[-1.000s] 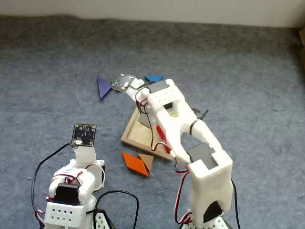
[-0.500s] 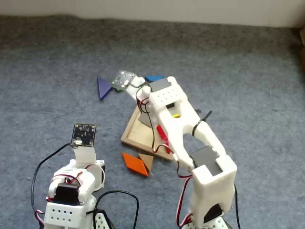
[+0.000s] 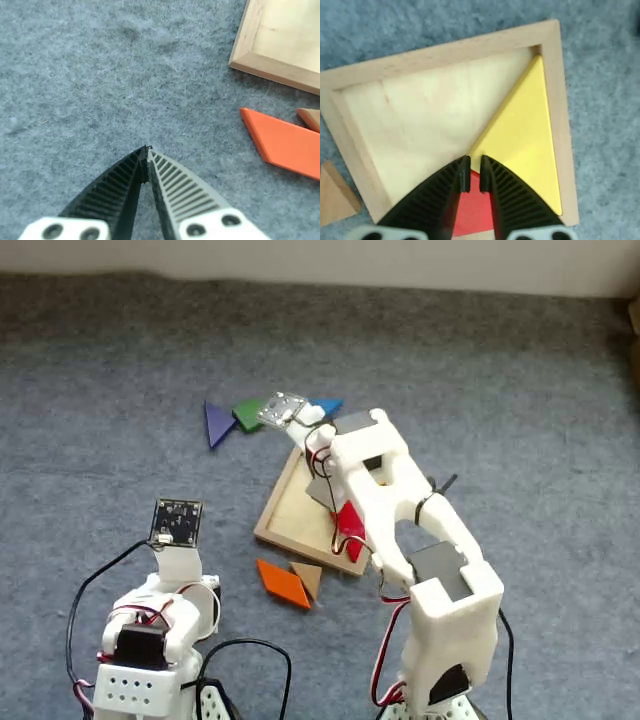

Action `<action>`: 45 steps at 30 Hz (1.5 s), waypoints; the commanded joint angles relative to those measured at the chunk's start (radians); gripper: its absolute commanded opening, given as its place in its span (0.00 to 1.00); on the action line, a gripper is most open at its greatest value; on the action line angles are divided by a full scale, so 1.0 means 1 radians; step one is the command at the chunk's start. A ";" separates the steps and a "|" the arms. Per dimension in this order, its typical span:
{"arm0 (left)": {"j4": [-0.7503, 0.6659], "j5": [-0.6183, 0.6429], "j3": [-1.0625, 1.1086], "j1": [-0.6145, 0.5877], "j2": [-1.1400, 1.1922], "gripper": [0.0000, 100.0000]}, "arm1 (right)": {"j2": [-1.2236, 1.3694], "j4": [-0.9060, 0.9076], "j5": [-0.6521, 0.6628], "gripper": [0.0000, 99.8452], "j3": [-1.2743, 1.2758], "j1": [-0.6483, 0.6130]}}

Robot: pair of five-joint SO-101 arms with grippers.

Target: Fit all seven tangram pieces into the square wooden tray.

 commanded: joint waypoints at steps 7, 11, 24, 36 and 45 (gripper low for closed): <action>0.006 -0.003 0.019 -0.012 -0.027 0.01 | -0.220 0.185 0.003 0.05 0.004 0.027; 0.006 -0.003 0.019 -0.012 -0.027 0.01 | -0.377 0.237 -0.044 0.05 0.042 0.025; 0.006 -0.003 0.019 -0.012 -0.027 0.01 | -0.975 0.260 -0.327 0.05 0.544 0.033; 0.006 -0.003 0.019 -0.012 -0.027 0.01 | -1.555 0.041 -0.396 0.05 1.173 0.225; 0.006 -0.003 0.019 -0.012 -0.027 0.01 | -1.946 -0.008 -0.397 0.04 1.420 0.318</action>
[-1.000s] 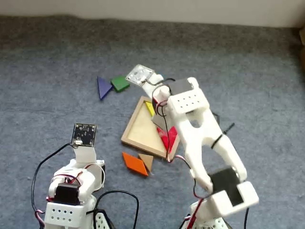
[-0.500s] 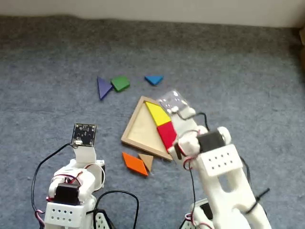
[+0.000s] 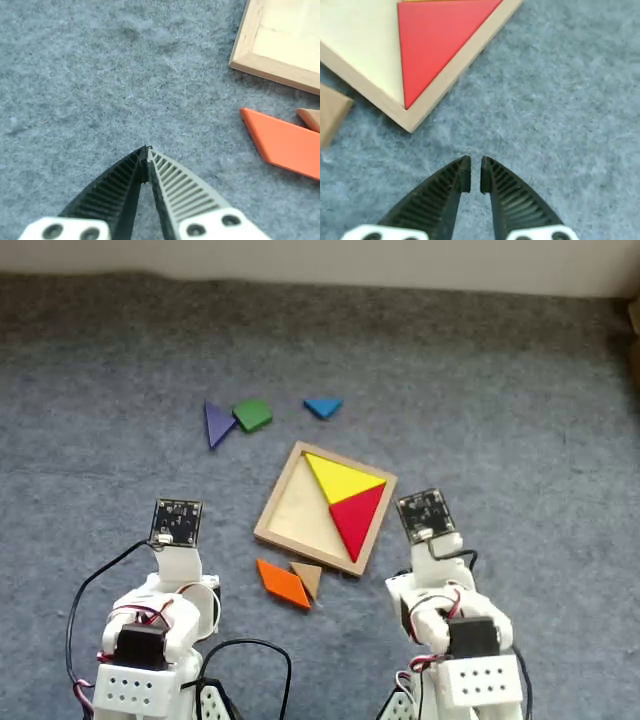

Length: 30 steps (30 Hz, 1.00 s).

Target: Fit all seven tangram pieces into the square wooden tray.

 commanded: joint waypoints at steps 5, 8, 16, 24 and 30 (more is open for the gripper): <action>0.006 -0.003 0.019 -0.012 -0.027 0.01 | -0.260 -0.021 -0.008 0.04 0.093 0.114; 0.006 -0.003 0.019 -0.012 -0.027 0.01 | -0.341 -0.021 -0.058 0.04 0.170 0.142; 0.006 -0.002 0.019 -0.008 -0.027 0.01 | -0.334 -0.027 -0.120 0.04 0.232 0.151; 0.037 -0.003 -0.088 -0.019 -0.028 0.01 | -0.331 -0.059 -0.115 0.04 0.332 0.151; -0.015 -0.084 -0.214 -0.025 -0.028 0.01 | -0.331 -0.056 -0.117 0.04 0.334 0.151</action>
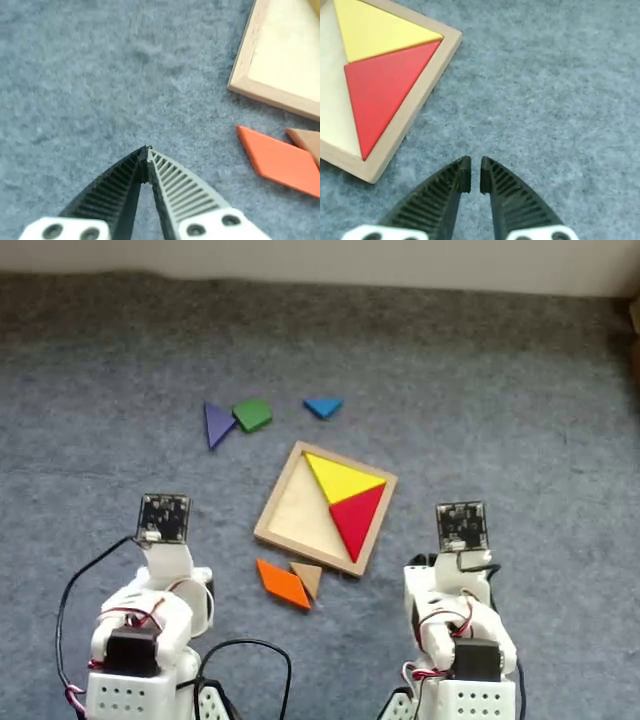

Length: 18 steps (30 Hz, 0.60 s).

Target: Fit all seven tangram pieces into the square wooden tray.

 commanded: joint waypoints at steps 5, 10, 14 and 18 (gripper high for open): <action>-0.110 -0.494 -0.151 0.028 -0.028 0.01 | -0.008 -0.019 -0.003 0.04 0.145 0.010; -0.078 -0.526 -0.288 0.056 -0.007 0.01 | -0.008 -0.019 -0.005 0.04 0.145 0.010; 0.052 -0.577 -0.479 0.093 0.171 0.01 | -0.008 -0.019 -0.005 0.04 0.145 0.010; 0.133 -0.606 -0.616 0.162 0.440 0.11 | -0.008 -0.019 -0.005 0.04 0.143 0.013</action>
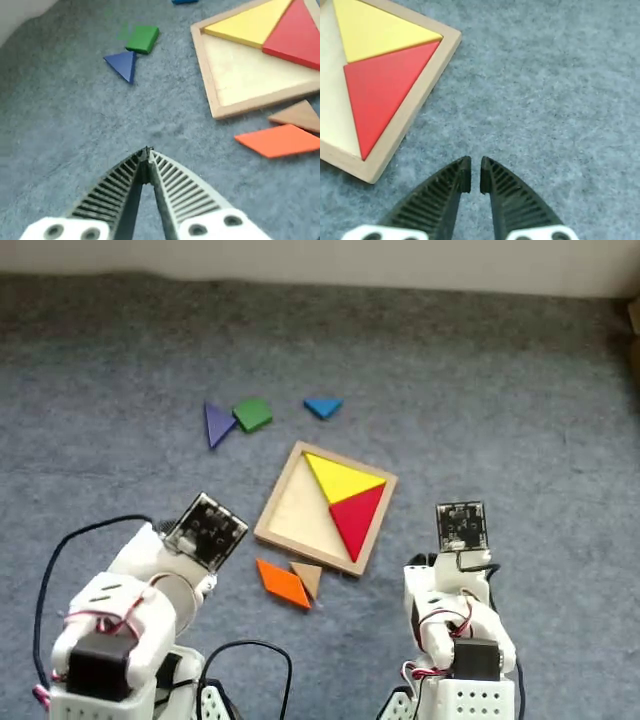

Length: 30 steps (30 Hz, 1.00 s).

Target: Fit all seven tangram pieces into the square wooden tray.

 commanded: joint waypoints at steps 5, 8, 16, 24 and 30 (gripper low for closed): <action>0.041 -0.018 -0.174 0.127 0.394 0.25 | -0.008 -0.022 -0.003 0.04 0.143 0.015; 0.038 -0.021 -0.171 0.191 0.478 0.27 | -0.008 -0.022 -0.003 0.04 0.143 0.015; -0.077 -0.021 -0.170 0.363 0.705 0.28 | -0.008 -0.019 -0.003 0.04 0.143 0.015; -0.224 -0.081 -0.176 0.421 1.001 0.28 | -0.008 -0.019 -0.003 0.04 0.143 0.015; -0.279 -0.130 -0.216 0.417 1.135 0.28 | -0.008 -0.019 -0.002 0.04 0.143 0.015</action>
